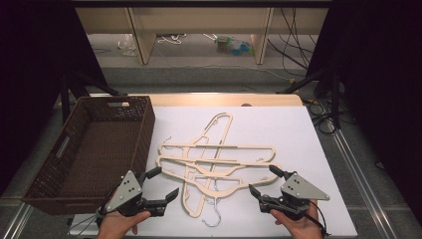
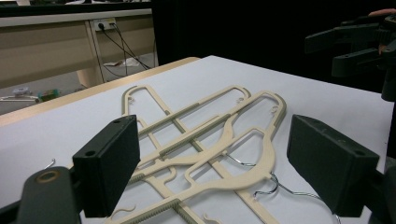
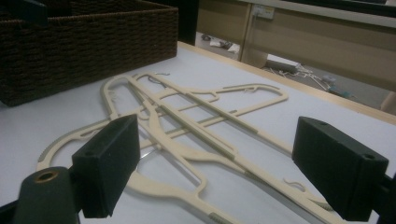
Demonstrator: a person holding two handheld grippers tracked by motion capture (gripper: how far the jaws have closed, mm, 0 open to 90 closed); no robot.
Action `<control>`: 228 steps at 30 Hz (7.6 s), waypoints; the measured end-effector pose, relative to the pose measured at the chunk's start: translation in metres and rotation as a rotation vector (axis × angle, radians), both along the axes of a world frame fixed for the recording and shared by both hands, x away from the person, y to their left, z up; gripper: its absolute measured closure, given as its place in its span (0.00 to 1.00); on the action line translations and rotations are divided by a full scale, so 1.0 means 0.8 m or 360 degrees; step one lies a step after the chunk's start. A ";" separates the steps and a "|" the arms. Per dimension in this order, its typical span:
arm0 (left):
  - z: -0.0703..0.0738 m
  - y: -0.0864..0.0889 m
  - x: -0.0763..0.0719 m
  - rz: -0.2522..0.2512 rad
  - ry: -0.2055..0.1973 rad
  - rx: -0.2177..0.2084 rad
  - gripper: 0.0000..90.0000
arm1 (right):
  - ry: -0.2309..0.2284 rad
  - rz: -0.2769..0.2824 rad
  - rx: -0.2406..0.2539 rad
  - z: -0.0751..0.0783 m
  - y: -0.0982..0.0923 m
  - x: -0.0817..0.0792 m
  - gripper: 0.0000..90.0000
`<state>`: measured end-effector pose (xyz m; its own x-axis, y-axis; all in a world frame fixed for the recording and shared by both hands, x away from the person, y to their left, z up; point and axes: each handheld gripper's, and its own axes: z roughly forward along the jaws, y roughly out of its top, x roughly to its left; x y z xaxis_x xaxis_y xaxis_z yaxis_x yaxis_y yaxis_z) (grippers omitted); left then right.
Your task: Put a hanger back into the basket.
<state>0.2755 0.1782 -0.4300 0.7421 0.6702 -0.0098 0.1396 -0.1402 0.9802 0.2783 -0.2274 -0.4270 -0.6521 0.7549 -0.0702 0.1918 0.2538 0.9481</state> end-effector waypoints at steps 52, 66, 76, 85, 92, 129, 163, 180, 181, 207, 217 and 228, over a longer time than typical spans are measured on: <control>-0.003 -0.001 0.005 0.0001 0.0009 0.0038 0.19 | 0.0741 0.0721 -0.0997 -0.027 0.038 0.124 0.41; -0.004 -0.002 0.005 0.0010 0.0030 0.0031 0.20 | 0.0866 0.0880 -0.1111 -0.043 0.051 0.145 0.55; -0.004 -0.002 0.005 0.0013 0.0031 0.0031 0.20 | 0.0825 0.1003 -0.1279 -0.040 0.054 0.140 0.70; -0.005 -0.002 0.006 0.0012 0.0030 0.0030 0.20 | 0.0758 0.1170 -0.1400 -0.038 0.061 0.141 0.83; -0.005 -0.002 0.007 0.0010 0.0038 0.0056 0.20 | 0.0704 0.1239 -0.1463 -0.036 0.063 0.140 0.88; -0.075 -0.083 0.070 -0.0237 0.0111 0.0760 0.26 | 0.0662 0.1236 -0.1372 0.027 0.047 0.137 0.89; -0.072 -0.122 0.059 -0.0822 -0.0353 0.0830 0.68 | 0.0671 0.1325 -0.1274 0.027 0.040 0.137 0.88; -0.074 -0.122 0.063 -0.0853 -0.0499 0.0961 0.75 | 0.0694 0.1339 -0.1266 0.022 0.034 0.139 0.89; -0.070 -0.122 0.061 -0.0864 -0.0530 0.0979 0.77 | 0.0688 0.1340 -0.1258 0.022 0.034 0.140 0.89; 0.001 -0.138 0.089 -0.0895 -0.0603 0.0965 0.95 | 0.0407 0.0861 -0.0975 0.079 -0.031 0.141 0.56; 0.027 -0.137 0.119 -0.0757 -0.0367 0.0809 0.95 | 0.0340 0.0714 -0.0866 0.095 -0.064 0.134 0.52; 0.053 -0.128 0.136 -0.0500 -0.0071 0.0576 0.95 | 0.0354 0.0610 -0.0804 0.092 -0.092 0.121 0.46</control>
<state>0.3843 0.0756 -0.3874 0.9036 0.3682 0.2190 -0.0051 -0.5020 0.8649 0.3749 -0.3006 -0.3531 -0.9073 0.3766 -0.1869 0.1769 0.7451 0.6430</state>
